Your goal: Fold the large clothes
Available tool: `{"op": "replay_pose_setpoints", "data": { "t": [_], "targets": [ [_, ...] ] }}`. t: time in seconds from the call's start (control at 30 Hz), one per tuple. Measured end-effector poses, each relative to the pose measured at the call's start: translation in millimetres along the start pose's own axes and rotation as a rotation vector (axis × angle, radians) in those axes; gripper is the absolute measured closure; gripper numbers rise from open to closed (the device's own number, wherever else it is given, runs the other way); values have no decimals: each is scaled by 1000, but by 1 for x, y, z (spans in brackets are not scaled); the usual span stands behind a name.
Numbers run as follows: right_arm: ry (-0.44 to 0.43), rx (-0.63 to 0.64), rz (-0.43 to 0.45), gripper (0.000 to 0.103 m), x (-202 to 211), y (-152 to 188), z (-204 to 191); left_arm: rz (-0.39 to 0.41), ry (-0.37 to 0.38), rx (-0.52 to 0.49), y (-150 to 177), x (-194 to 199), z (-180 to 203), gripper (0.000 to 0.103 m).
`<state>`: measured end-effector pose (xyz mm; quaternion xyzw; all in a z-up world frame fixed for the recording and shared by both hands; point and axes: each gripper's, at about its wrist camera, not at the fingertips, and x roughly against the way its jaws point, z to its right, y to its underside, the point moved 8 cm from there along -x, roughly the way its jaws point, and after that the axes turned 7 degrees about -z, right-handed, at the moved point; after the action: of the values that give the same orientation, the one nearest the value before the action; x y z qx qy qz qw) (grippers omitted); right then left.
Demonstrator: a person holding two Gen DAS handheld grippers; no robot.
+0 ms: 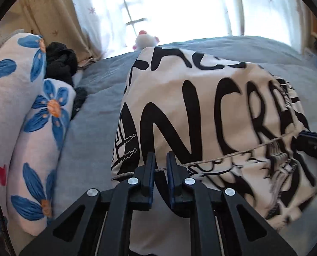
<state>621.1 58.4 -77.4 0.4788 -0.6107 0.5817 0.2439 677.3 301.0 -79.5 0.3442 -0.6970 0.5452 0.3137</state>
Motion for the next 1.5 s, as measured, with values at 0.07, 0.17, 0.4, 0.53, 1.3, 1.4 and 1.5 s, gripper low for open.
{"op": "replay_pose_setpoints", "data": {
  "t": [0.07,0.17,0.4,0.53,1.3,1.4,1.5],
  "targets": [
    [-40,-28,11,103,-2,2,9,4,17,30,1,-4,-3,93],
    [-67,-38,10,103,4,5,12,1,23,59,3,-5,-5,93],
    [-101,-85,-46,100,45,24,14,-35,31,92,11,20,-1,69],
    [-99,-67,-48,100,84,40,8,-28,21,95,24,59,7,41],
    [-18,-6,71,65,390,173,-24,-16,184,112,169,360,97,11],
    [7,16,102,58,415,196,-25,1,200,102,187,387,112,11],
    [24,30,116,57,426,225,-22,13,212,94,210,408,132,11]
  ]
}}
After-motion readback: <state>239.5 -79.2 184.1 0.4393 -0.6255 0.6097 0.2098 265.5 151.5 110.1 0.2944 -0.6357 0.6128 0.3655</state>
